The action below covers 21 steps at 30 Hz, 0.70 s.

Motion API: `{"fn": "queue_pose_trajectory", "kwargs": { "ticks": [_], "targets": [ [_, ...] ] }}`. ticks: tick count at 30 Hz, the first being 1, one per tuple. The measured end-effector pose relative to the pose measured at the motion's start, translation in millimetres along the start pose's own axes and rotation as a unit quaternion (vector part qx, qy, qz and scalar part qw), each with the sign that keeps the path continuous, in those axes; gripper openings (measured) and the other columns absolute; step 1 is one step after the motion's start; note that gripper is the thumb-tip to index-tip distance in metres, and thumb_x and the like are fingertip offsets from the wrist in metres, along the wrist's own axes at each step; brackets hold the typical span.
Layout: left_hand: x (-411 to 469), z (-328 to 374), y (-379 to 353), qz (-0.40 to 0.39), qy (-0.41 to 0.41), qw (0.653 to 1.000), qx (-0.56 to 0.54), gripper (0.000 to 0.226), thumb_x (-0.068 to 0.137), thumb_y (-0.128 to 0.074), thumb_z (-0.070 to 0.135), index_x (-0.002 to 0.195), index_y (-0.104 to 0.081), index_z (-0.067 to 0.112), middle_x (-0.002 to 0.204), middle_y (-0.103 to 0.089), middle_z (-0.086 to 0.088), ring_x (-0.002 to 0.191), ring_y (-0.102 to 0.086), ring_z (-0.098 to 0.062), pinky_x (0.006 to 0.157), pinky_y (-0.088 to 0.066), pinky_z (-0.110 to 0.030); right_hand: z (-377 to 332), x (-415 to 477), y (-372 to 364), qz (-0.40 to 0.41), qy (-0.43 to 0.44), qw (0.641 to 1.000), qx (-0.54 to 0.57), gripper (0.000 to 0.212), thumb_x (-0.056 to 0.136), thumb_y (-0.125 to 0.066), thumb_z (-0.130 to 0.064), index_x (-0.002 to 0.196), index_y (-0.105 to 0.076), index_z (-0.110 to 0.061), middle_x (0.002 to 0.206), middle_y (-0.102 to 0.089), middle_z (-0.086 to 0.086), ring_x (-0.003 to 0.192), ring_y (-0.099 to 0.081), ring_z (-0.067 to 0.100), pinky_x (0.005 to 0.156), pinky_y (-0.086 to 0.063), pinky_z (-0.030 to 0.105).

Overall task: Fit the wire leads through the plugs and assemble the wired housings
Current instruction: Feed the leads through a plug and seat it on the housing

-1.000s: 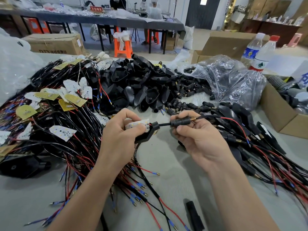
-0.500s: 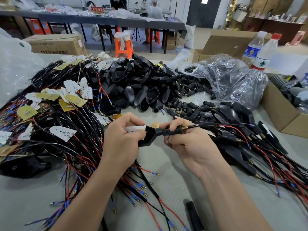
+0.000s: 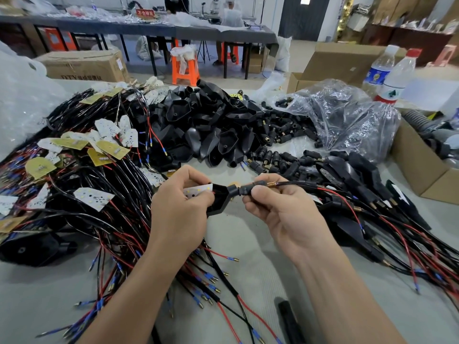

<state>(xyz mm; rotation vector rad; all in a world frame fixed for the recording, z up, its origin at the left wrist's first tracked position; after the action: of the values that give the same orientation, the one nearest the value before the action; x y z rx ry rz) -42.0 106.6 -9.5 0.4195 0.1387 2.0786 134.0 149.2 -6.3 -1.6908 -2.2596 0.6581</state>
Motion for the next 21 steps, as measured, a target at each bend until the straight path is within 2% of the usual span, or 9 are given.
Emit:
{"fn": "queue_pose_trajectory", "kwargs": {
  "ticks": [3, 7, 11, 15, 18, 21],
  "targets": [
    [-3.2, -0.3, -2.5, 0.004, -0.027, 0.999, 0.039, 0.020, 0.079, -0.071, 0.011, 0.078, -0.064, 0.030, 0.079, -0.069, 0.021, 0.067, -0.060, -0.006, 0.056, -0.044, -0.018, -3.4, -2.0, 3.1, 0.009, 0.022, 0.998, -0.056, 0.022, 0.087, -0.062, 0.016, 0.091, -0.064, -0.005, 0.071, -0.071, 0.011, 0.061, -0.069, 0.019, 0.058, -0.056, 0.022],
    [-3.2, 2.0, -3.6, -0.033, -0.001, 0.999, -0.014, 0.011, 0.067, -0.066, 0.018, 0.074, -0.065, 0.026, 0.065, -0.064, 0.010, 0.056, -0.053, -0.006, 0.050, -0.043, -0.018, -3.3, -3.2, 2.7, 0.004, 0.022, 0.998, -0.060, 0.014, 0.089, -0.063, 0.010, 0.094, -0.065, -0.003, 0.072, -0.071, 0.010, 0.059, -0.067, 0.018, 0.058, -0.055, 0.023],
    [-2.0, 4.4, -5.2, -0.068, 0.068, 0.987, -0.126, 0.008, 0.065, -0.064, 0.009, 0.067, -0.066, 0.016, 0.059, -0.062, 0.002, 0.051, -0.057, -0.012, 0.044, -0.047, -0.026, -2.5, -3.2, -0.7, -0.004, 0.023, 0.999, -0.041, 0.011, 0.085, -0.068, 0.004, 0.094, -0.065, -0.002, 0.073, -0.071, 0.011, 0.057, -0.064, 0.017, 0.057, -0.054, 0.022],
    [-1.8, 0.2, -7.0, -0.067, 0.109, 0.978, -0.163, 0.040, 0.081, -0.060, -0.010, 0.060, -0.066, 0.023, 0.057, -0.059, 0.000, 0.046, -0.054, -0.014, 0.041, -0.045, -0.027, -0.1, -3.5, -3.0, 0.015, 0.063, 0.997, -0.042, 0.013, 0.088, -0.066, 0.009, 0.088, -0.067, -0.005, 0.073, -0.071, 0.012, 0.059, -0.063, 0.018, 0.057, -0.053, 0.023],
    [-0.3, -2.3, -6.6, -0.071, 0.140, 0.968, -0.194, 0.028, 0.074, -0.064, 0.000, 0.060, -0.066, 0.024, 0.057, -0.059, -0.001, 0.047, -0.055, -0.015, 0.043, -0.046, -0.028, -3.0, -4.2, -1.8, -0.002, 0.082, 0.993, -0.090, 0.015, 0.088, -0.067, 0.011, 0.088, -0.068, -0.005, 0.075, -0.072, 0.016, 0.063, -0.065, 0.020, 0.061, -0.055, 0.024],
    [-0.2, -2.6, -6.7, -0.064, 0.143, 0.970, -0.184, 0.013, 0.060, -0.063, 0.012, 0.059, -0.066, 0.024, 0.060, -0.060, 0.000, 0.051, -0.056, -0.015, 0.044, -0.047, -0.029, -8.4, -5.4, -1.1, -0.026, 0.096, 0.984, -0.146, 0.018, 0.086, -0.068, 0.013, 0.086, -0.069, -0.004, 0.079, -0.072, 0.027, 0.065, -0.068, 0.021, 0.066, -0.057, 0.025]
  ]
}}
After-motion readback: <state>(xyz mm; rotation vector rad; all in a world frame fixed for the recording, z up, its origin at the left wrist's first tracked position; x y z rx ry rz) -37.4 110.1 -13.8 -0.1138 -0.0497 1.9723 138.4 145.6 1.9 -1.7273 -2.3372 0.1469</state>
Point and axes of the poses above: each hand's wrist, its own x-axis towards the middle knuckle, its own y-axis out of the back of the hand, z = x × y, the point moved 2 cm from there along x, towards the middle knuckle
